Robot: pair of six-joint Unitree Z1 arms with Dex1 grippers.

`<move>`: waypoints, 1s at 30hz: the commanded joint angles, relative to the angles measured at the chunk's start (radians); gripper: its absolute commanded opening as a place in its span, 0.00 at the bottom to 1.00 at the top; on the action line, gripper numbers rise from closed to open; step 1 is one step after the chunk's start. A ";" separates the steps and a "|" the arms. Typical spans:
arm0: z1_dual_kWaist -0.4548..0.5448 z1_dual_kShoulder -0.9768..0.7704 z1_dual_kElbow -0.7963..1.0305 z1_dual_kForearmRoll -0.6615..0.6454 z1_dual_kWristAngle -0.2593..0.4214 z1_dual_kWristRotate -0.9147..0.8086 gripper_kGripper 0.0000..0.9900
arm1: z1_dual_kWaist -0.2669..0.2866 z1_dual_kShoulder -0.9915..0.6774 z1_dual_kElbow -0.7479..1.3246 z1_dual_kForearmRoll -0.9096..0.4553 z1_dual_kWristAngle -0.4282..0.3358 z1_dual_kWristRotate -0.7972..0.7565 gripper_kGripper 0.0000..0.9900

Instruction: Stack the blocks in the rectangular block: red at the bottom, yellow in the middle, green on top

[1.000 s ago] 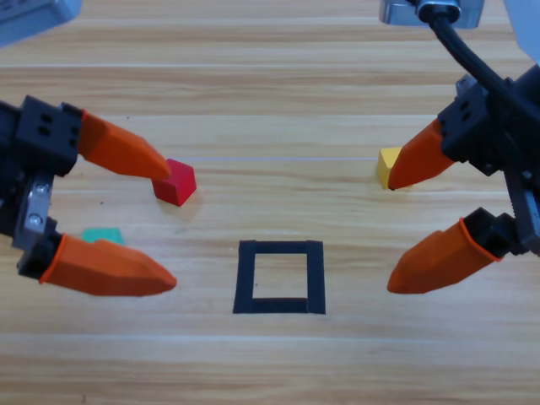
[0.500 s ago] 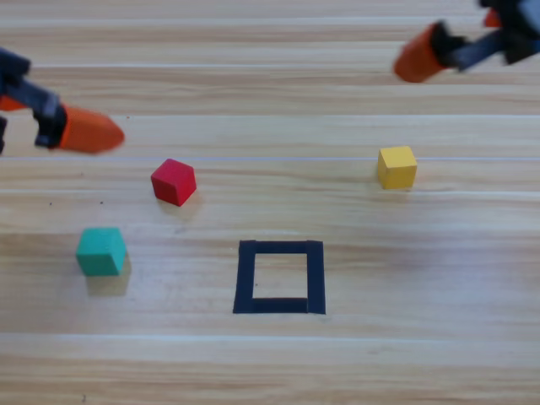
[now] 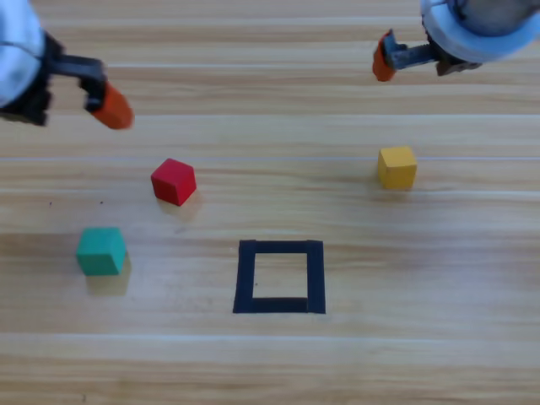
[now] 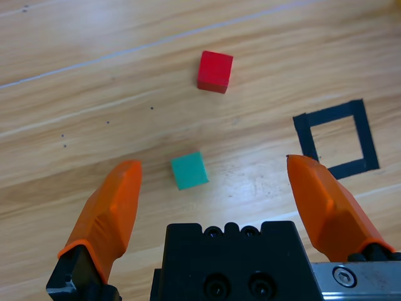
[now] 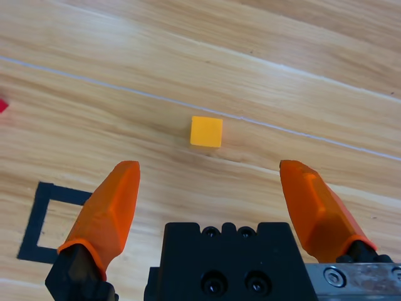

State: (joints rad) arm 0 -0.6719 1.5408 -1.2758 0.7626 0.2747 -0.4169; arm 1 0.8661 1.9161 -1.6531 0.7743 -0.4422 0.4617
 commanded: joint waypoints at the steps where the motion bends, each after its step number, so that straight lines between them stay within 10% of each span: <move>1: 0.049 0.254 -0.137 0.080 -0.061 0.090 1.00 | -0.164 0.204 -0.123 0.063 0.250 0.051 0.99; 11: 0.215 0.364 -0.218 0.118 -0.207 0.162 1.00 | -0.182 0.362 -0.290 0.161 0.254 0.091 0.99; 30: 0.239 0.542 -0.389 0.224 -0.258 0.245 1.00 | -0.237 0.548 -0.448 0.263 0.275 0.126 0.99</move>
State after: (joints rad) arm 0 -0.4587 2.0364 -1.6585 0.9770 0.0336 -0.1837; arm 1 0.6765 2.3864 -2.0903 1.0211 -0.1702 0.5812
